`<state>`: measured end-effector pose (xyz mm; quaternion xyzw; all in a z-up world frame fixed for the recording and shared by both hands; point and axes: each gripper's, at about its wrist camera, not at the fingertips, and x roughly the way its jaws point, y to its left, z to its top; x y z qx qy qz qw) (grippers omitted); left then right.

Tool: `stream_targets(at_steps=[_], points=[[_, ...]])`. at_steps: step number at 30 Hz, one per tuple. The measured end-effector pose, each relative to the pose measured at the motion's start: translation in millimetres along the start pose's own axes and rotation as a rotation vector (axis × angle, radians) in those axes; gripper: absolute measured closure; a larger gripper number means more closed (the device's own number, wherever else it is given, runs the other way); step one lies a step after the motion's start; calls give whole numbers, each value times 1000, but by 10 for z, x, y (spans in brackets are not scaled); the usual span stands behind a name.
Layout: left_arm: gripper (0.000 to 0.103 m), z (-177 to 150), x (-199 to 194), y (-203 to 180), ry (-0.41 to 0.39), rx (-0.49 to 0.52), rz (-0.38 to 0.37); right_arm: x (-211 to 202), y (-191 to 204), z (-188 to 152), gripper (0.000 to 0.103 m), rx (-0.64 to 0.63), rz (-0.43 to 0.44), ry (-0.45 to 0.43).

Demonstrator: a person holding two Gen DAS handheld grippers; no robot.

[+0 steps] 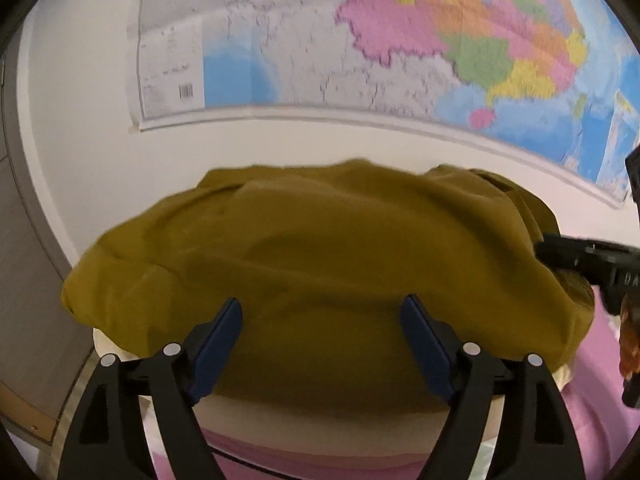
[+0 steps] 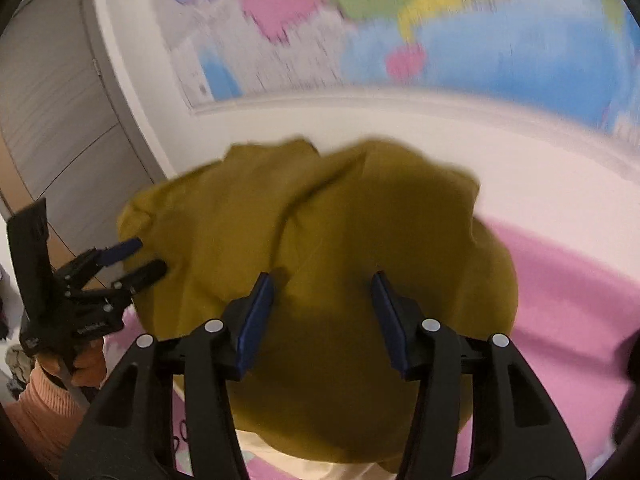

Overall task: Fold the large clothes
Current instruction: 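Lower the folded shirt onto the cream pillow stack with both grippers, then open both grippers and pull them back from the stack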

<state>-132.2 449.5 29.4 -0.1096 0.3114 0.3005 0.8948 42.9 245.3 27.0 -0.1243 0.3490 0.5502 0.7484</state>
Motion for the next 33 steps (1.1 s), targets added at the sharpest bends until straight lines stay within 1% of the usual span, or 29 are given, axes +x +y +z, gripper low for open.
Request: stream_targets(at_steps=[2,5,6,8,10,12,13,14,17,18,20,22,24,26,29,33], points=[[23,-24,8,-7,6,0,4,-43,-20,-89,52,8,15,-18],[23,-37,-98,-47,-16,0,27,-225,27,-155,50,10,40,-46],[23,-44,-146,-70,-29,4,24,-332,91,-198,50,-14,52,-70],[23,-68,-261,-146,-57,21,9,-416,195,-266,50,-59,74,-94],[23,-103,-303,-246,-62,52,-22,-378,305,-370,50,-93,88,-60],[23,-149,-263,-314,-49,64,-35,-270,376,-481,50,-133,60,-22],[22,-167,-223,-340,-42,69,-28,-206,395,-531,50,-148,45,-7],[22,-191,-176,-358,-29,70,-19,-176,388,-553,50,-136,44,-6],[21,-211,-177,-379,-34,67,1,-221,394,-584,50,-117,44,-25],[21,-208,-197,-384,-34,64,4,-241,409,-594,49,-115,37,-59],[20,-213,-259,-399,-38,54,18,-311,447,-640,47,-123,43,-73],[16,-231,-322,-435,-42,57,19,-380,457,-693,43,-127,33,-89],[11,-254,-382,-476,-59,58,36,-412,474,-737,38,-119,42,-103],[9,-289,-458,-518,-69,56,39,-431,496,-772,36,-119,38,-108],[7,-342,-566,-556,-86,42,48,-505,495,-837,32,-109,37,-123],[7,-410,-660,-592,-80,15,61,-620,515,-936,25,-104,6,-145]])
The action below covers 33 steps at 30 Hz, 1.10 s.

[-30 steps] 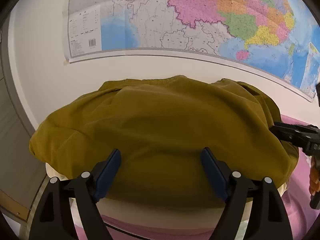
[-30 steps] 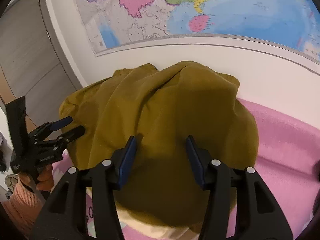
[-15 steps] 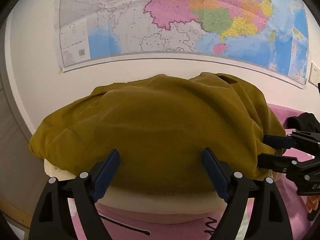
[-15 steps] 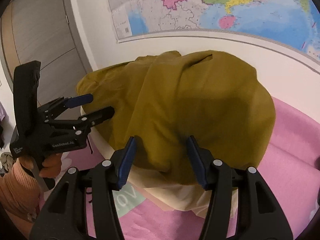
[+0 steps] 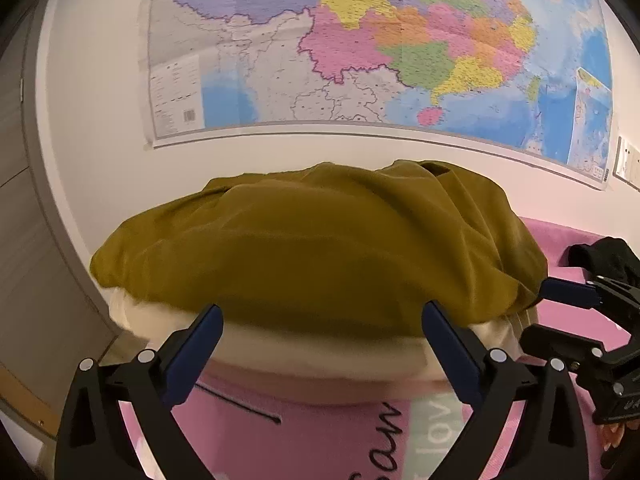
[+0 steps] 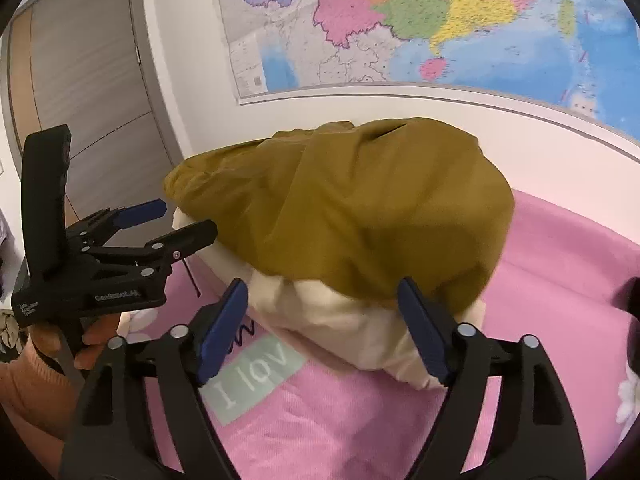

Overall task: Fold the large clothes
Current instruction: 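Open both grippers and pull them back from the stack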

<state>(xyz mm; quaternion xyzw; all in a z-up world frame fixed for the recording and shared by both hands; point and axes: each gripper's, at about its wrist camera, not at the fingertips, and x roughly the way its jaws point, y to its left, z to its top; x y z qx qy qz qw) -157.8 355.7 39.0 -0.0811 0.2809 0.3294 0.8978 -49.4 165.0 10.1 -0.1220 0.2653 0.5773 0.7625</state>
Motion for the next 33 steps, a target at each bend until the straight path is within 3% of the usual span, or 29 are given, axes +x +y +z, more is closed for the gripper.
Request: stream_targets(at_steps=[5,8,33], points=[[7,-107,-141,-45,8,-24,16,-183,114,-129,9,-31,-44,-43],[7,-198,-234,-80,25,-55,12,-279,178,-207,6,-33,-50,-57],[7,-553,-660,-405,55,-35,36,-674,281,-620,6,-4,-64,-73]])
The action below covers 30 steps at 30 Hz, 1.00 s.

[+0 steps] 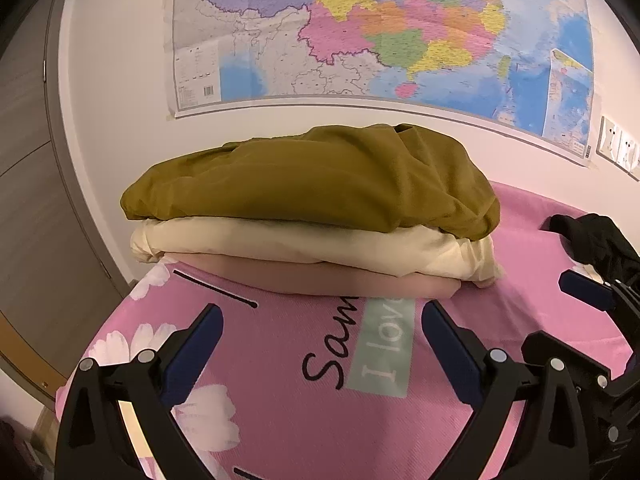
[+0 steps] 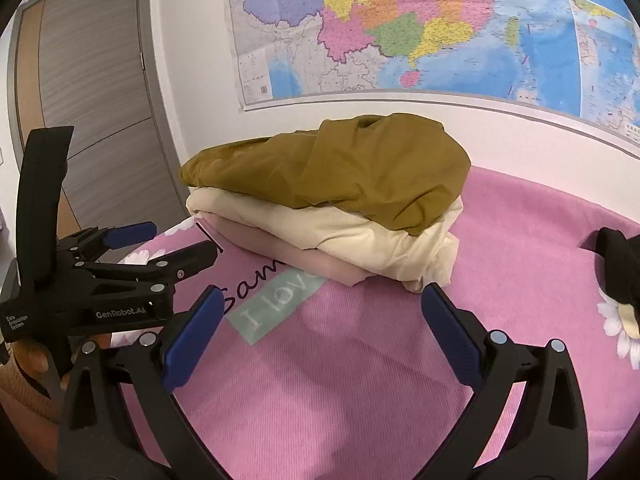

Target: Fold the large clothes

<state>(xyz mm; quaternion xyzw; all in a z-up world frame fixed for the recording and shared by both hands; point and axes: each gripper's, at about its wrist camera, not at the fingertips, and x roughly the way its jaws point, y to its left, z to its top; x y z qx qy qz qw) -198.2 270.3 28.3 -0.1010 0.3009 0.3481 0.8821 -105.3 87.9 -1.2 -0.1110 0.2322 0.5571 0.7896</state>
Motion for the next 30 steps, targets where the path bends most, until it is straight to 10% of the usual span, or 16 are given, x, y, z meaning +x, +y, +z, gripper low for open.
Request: stream_targets(at_steps=[30], points=[[7,-128,-166,-20,-1,-3,1,-86,32,-100,6,14,17,4]])
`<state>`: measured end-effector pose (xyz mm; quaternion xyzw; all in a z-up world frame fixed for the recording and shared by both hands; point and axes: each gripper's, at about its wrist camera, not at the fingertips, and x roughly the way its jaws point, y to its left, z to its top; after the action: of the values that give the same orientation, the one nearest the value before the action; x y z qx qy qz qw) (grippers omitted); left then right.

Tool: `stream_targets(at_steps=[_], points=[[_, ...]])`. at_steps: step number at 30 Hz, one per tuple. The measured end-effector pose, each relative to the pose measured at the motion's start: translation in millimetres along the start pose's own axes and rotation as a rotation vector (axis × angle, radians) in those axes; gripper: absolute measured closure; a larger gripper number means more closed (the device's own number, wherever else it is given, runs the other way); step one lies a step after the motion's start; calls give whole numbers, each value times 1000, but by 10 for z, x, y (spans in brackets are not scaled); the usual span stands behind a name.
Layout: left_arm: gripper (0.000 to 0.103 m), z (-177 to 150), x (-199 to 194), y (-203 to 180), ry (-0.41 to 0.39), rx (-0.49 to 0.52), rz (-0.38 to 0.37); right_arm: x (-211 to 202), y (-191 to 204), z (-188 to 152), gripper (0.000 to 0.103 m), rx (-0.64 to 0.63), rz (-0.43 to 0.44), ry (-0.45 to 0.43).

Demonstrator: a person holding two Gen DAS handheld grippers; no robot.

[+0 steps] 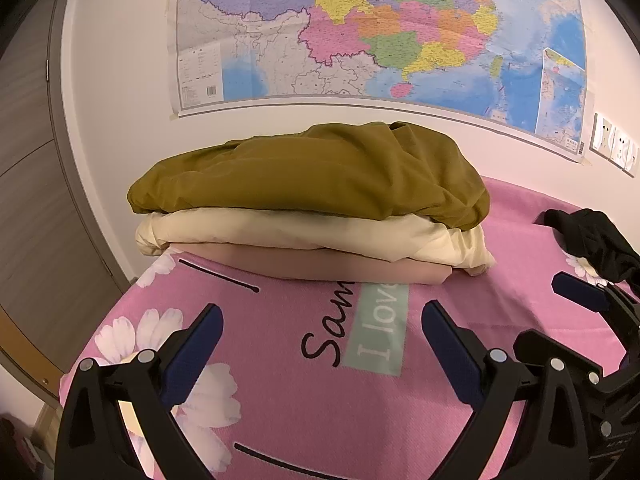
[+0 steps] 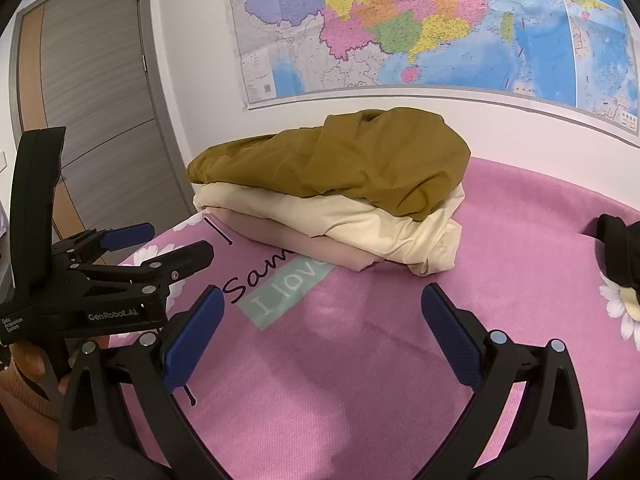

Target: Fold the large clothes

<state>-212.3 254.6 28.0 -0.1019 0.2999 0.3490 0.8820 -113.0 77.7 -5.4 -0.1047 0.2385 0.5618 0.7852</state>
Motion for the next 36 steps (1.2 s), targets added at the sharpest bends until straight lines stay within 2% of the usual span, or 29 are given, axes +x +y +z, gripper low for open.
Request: stream_targets(at_steps=[36], points=[[7,-27,45,24,15,-6,-3,26,3,-36,6,17,0,10]])
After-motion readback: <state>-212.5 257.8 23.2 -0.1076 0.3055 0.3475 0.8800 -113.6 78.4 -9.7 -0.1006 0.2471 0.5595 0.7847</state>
